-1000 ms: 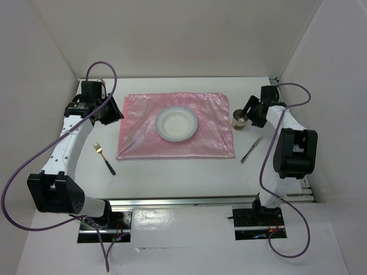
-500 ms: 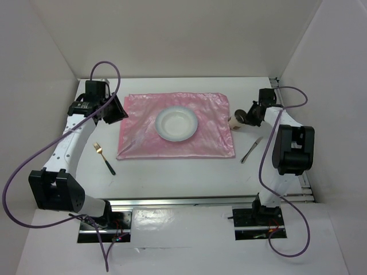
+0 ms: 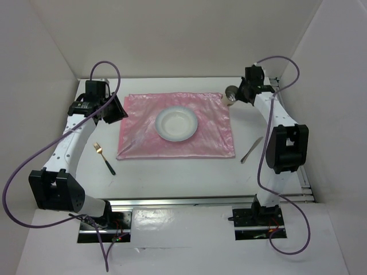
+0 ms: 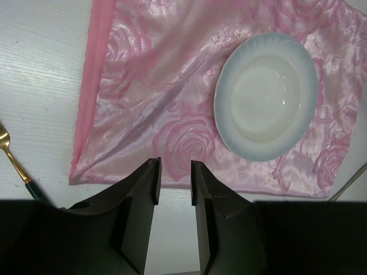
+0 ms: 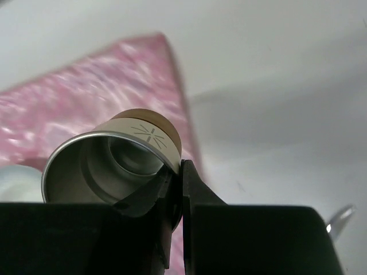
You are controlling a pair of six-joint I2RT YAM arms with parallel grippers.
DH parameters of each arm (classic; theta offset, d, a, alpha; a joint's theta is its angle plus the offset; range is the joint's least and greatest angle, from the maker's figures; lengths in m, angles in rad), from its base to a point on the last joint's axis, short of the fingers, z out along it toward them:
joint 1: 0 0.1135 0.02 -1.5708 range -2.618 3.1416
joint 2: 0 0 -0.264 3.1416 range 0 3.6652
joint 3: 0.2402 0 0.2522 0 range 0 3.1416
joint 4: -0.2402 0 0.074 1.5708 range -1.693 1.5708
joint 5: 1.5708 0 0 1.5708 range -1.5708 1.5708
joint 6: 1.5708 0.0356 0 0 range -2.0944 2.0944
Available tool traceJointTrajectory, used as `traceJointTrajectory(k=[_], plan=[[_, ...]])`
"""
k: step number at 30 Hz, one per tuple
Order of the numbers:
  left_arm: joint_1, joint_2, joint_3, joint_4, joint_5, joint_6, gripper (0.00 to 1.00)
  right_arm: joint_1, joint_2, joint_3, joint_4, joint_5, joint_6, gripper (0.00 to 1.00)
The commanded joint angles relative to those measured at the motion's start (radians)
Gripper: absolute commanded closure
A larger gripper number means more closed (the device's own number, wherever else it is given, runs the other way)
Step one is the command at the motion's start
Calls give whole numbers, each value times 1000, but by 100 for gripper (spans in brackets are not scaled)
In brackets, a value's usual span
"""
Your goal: Set the dinner table for one person
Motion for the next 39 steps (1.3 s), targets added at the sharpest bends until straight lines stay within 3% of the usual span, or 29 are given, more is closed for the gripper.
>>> traceJointTrajectory(k=[1,4,11,21,24,26,28,31,34,39], plan=[[-9,-16,-2,20,-5,-8,55,43,105,178,-33,25,-42,100],[-9,-36,-11,2,-26,-8,55,82,212,351,-73,25,-51,100],[-9,-72,-21,-9,-78,1,57,101,387,549,-136,25,-51,100],[-9,-102,-42,2,-105,1,57,110,469,560,-136,16,-22,100],[-9,-93,-33,-10,-105,1,57,110,490,560,-136,25,-22,95],[-9,-93,-43,-10,-105,1,55,110,490,570,-136,25,-22,86],[-9,-93,-53,-10,-123,1,54,119,490,548,-109,25,-13,57],[-9,-67,-62,-29,-150,-9,41,119,458,548,-90,-12,-13,23],[17,-52,-71,-50,-163,-19,35,119,417,548,-70,-22,-13,9],[87,8,-105,-70,-184,-29,35,129,308,511,-41,-44,-3,0]])
